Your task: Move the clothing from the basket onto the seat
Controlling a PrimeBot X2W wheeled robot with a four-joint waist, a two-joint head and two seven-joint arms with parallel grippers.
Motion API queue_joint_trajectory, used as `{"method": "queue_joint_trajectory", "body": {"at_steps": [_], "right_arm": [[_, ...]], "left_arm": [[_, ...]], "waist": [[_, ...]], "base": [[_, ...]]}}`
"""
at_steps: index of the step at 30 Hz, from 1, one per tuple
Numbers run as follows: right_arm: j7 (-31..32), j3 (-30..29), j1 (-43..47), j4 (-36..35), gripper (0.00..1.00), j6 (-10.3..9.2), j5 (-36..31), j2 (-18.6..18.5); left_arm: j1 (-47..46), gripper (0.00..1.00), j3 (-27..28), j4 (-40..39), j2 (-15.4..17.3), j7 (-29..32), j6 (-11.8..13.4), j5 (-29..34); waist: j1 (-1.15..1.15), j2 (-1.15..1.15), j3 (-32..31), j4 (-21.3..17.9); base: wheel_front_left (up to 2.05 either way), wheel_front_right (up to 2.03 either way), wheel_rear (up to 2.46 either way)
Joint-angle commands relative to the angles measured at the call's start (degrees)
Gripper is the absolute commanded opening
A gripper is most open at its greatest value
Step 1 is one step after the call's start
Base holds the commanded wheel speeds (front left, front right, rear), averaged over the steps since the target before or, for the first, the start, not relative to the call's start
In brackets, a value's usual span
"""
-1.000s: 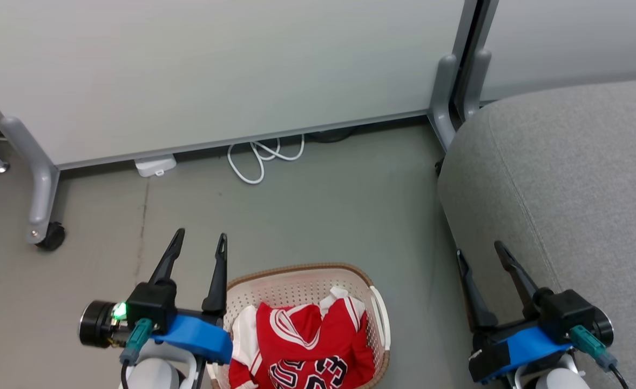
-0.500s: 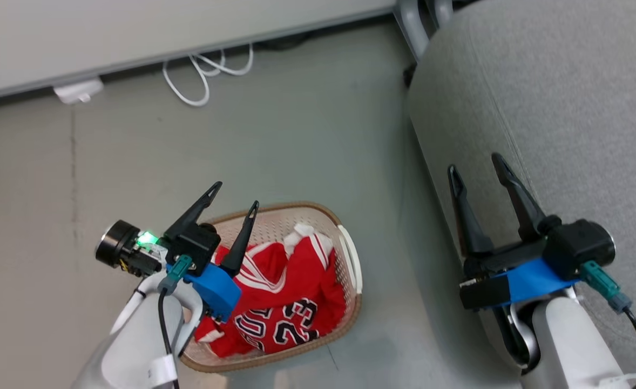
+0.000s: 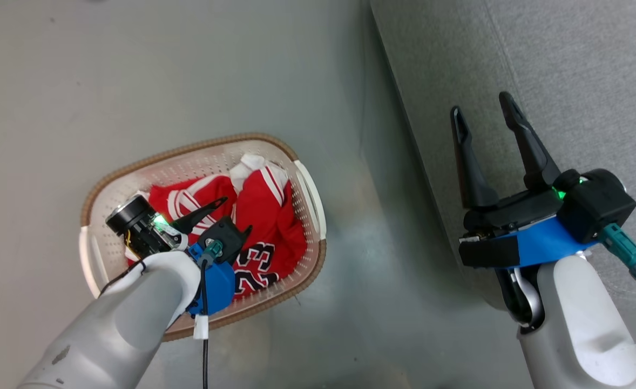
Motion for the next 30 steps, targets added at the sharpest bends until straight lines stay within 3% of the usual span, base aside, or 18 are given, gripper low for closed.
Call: {"method": "queue_joint_trajectory", "body": {"at_steps": [1, 6, 12, 30], "right_arm": [[-0.16, 0.33, -1.9, -0.83, 1.0, 0.0, 0.59, -0.07], [-0.15, 1.3, -4.17, -2.4, 1.0, 0.0, 1.02, -0.07], [-0.12, 1.63, -6.21, -4.18, 1.0, 0.0, 1.12, -0.07], [-0.1, 1.78, -9.11, -8.77, 1.0, 0.0, 1.45, -0.07]], "left_arm": [[-2.84, 1.0, -3.84, 2.08, 0.53, 0.82, -0.05, -1.35], [-6.63, 1.0, -12.34, 5.88, 1.15, 3.32, -0.04, -4.59], [-9.15, 1.0, -16.29, 7.6, 1.94, 5.56, -0.04, -7.22], [-12.92, 1.0, -17.48, 11.62, 3.2, 15.55, -0.04, -3.38]], "waist": [[-0.02, 0.0, 4.26, -1.56], [-0.02, 0.0, 8.7, -2.7], [-0.02, 0.0, 13.17, -3.28], [-0.02, 0.0, 21.92, -4.73]], "base": [[0.0, 0.0, 0.0], [0.0, 0.0, 0.0], [0.0, 0.0, 0.0], [0.0, 0.0, 0.0]]}}
